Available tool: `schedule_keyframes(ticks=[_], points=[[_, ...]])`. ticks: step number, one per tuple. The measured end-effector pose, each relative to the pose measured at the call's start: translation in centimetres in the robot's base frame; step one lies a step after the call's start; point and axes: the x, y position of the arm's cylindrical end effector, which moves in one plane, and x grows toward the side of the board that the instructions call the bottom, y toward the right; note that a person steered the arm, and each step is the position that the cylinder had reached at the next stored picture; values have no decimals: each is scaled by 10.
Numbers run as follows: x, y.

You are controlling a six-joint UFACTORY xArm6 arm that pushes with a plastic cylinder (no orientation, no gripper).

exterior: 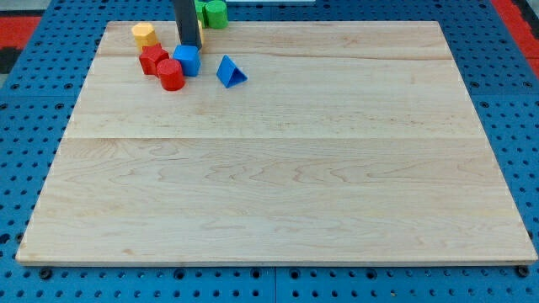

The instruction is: Move the blue blocks towards the right side

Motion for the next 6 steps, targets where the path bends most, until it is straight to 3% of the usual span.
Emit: schedule_keyframes(ticks=[4,6], points=[[24,-52],[14,47]])
